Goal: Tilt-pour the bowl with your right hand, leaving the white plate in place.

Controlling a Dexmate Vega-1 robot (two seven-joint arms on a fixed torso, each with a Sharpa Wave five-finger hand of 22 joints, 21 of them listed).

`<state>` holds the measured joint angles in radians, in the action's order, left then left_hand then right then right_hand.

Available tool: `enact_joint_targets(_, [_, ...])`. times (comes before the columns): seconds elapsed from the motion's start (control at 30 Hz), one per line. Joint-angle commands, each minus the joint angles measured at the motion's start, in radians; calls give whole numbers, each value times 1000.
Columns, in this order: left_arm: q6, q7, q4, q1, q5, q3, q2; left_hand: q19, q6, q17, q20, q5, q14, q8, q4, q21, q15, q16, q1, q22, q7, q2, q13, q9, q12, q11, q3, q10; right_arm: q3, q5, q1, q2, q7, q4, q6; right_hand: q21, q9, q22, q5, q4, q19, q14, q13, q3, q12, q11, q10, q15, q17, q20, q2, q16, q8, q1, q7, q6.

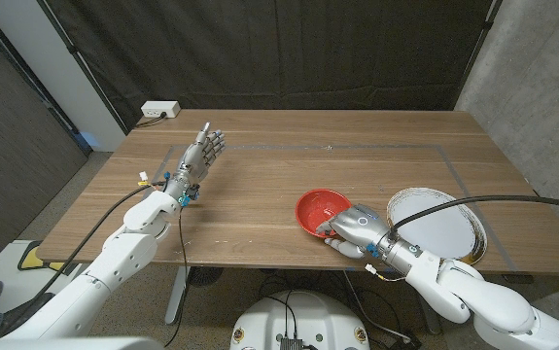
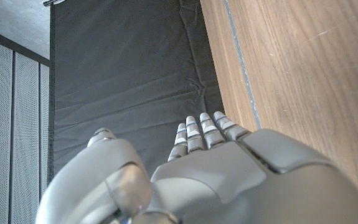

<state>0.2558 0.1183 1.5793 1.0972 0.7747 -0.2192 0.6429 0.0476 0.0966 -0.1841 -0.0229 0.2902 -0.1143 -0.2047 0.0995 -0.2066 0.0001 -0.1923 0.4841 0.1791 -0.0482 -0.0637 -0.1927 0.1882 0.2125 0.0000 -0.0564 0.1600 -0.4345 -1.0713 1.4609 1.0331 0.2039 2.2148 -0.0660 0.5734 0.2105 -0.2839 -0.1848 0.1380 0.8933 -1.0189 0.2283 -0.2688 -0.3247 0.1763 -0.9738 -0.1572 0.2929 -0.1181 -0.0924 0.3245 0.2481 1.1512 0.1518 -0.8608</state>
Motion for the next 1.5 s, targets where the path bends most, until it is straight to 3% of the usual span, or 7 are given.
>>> enact_joint_targets(0.03, [4, 7, -6, -1, 5, 2, -4, 2, 8, -1, 2, -5, -11, 1, 0, 0, 1, -1, 6, 2, -2, -1, -4, 3, -3, -1, -7, 5, -4, -3, -2, -14, 17, -3, -8, 77, 10, -23, 7, 18, 64, -77, 0, 11, -22, 7, -77, -84, 5, -102, -7, 19, 21, 61, 13, -74])
enact_joint_targets(0.17, [5, 8, -6, 0, 6, 3, -4, 2, 8, -1, 3, -5, -11, 1, 0, 0, 1, -1, 6, 2, -2, -2, -4, 3, -3, 0, -8, 5, -12, 5, -13, -24, -3, -9, -9, 121, 14, -30, 9, 15, 86, -131, 11, 20, -39, 7, -123, -81, 2, -103, -13, 29, 31, 86, 16, -118])
enact_joint_targets(0.4, [14, -1, 6, 8, 5, 16, 2, 2, 9, -1, 3, -6, -12, 1, 0, 0, 0, -1, 6, 2, -2, -2, -4, 3, -3, -1, -9, 5, -20, 12, -18, -34, -28, -11, -23, 140, 28, -29, 10, 5, 92, -151, 25, 24, -48, 4, -137, -78, 2, -103, -24, 31, 38, 83, -1, -124])
enact_joint_targets(1.0, [16, 17, -24, -13, 19, 12, -14, 4, 14, -1, 2, -7, -17, 0, 1, 0, -1, -3, 6, 2, -2, -4, -4, 3, -2, 1, -12, 10, 35, 42, 43, -27, -34, 68, -105, 156, 55, -21, 7, 0, 82, -163, 52, 25, -58, -4, -137, -76, 10, -104, -39, 31, 48, 91, -3, -123])
enact_joint_targets(1.5, [20, 36, -55, -34, 24, 12, -23, 5, 15, -1, 1, -8, -17, 0, 1, 0, -2, -2, 7, 2, -3, -5, -4, 3, -2, 0, -14, 12, 32, -34, 66, -52, 27, 83, -154, 170, 74, -17, 1, -2, 78, -171, 78, 32, -69, -4, -137, -76, 17, -105, -40, 31, 54, 95, -4, -122])
